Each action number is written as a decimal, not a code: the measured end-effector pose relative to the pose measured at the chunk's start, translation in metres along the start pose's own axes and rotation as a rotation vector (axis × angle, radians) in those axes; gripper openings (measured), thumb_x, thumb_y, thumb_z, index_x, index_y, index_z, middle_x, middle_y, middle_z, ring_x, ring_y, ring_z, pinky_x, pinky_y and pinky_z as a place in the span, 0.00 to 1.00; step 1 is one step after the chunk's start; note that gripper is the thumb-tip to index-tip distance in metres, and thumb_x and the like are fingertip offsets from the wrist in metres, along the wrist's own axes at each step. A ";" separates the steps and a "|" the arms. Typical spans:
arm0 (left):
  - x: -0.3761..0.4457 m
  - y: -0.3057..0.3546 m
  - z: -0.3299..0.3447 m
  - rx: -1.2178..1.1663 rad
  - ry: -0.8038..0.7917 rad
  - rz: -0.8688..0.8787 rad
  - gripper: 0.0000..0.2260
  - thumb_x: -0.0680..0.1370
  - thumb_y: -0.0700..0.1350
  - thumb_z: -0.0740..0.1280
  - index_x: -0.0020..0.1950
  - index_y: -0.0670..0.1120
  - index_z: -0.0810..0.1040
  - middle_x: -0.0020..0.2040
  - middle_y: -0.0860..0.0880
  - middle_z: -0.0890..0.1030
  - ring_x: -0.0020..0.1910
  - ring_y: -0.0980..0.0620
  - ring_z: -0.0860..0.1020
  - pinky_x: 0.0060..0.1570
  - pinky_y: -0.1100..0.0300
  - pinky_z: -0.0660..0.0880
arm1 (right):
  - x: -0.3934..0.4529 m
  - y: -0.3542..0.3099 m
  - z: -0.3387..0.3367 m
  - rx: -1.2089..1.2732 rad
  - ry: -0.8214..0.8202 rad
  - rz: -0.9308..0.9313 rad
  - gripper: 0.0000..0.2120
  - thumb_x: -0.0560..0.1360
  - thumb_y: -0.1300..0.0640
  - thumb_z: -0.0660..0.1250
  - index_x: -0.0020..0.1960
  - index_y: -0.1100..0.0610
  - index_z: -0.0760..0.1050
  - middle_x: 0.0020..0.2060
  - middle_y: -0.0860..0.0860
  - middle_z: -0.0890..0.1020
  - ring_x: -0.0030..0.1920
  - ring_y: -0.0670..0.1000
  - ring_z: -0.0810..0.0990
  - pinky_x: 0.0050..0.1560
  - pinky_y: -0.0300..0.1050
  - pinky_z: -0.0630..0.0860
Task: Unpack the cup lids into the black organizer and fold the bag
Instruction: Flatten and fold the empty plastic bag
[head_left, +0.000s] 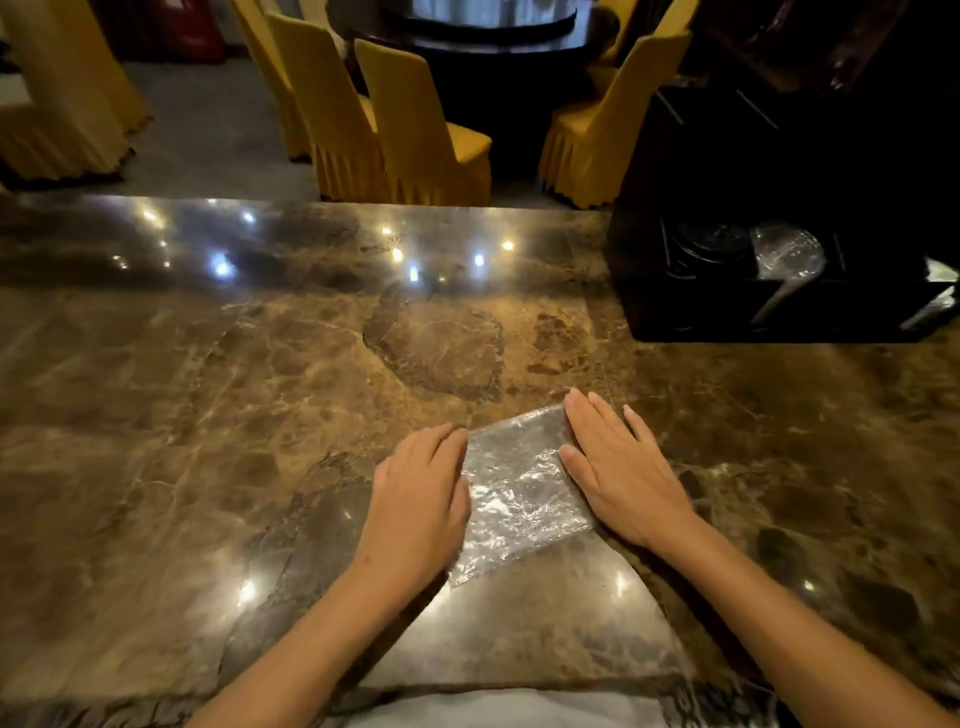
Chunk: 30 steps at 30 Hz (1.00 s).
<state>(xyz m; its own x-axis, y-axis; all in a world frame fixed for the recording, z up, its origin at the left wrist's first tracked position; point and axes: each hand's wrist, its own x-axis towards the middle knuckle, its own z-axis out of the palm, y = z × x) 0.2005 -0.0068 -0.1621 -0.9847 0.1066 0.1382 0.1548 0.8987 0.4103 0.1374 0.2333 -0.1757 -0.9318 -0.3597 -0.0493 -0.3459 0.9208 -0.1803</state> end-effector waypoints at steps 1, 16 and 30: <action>0.005 -0.001 -0.004 -0.041 0.015 -0.060 0.20 0.79 0.47 0.67 0.70 0.48 0.72 0.64 0.48 0.75 0.63 0.47 0.70 0.56 0.50 0.67 | 0.001 0.001 -0.001 0.063 0.020 0.016 0.33 0.80 0.37 0.35 0.81 0.51 0.44 0.81 0.46 0.52 0.79 0.44 0.46 0.79 0.51 0.44; 0.039 -0.029 -0.039 -0.564 -0.214 -0.253 0.13 0.69 0.39 0.80 0.34 0.48 0.77 0.31 0.55 0.80 0.33 0.58 0.77 0.39 0.58 0.74 | 0.011 0.001 -0.020 0.679 0.099 0.163 0.34 0.76 0.42 0.67 0.78 0.49 0.60 0.69 0.41 0.72 0.70 0.44 0.68 0.71 0.46 0.64; 0.016 0.011 -0.007 -1.389 -0.132 -0.460 0.11 0.75 0.39 0.74 0.32 0.48 0.81 0.27 0.51 0.79 0.24 0.58 0.75 0.24 0.68 0.72 | -0.040 0.009 -0.032 1.401 0.394 0.450 0.07 0.77 0.58 0.70 0.40 0.55 0.78 0.29 0.51 0.71 0.28 0.45 0.67 0.28 0.37 0.66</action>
<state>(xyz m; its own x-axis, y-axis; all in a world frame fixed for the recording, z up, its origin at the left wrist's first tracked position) 0.1869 0.0017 -0.1487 -0.9558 0.0358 -0.2918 -0.2913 -0.2503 0.9233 0.1683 0.2611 -0.1439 -0.9753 0.1736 -0.1364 0.1345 -0.0225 -0.9907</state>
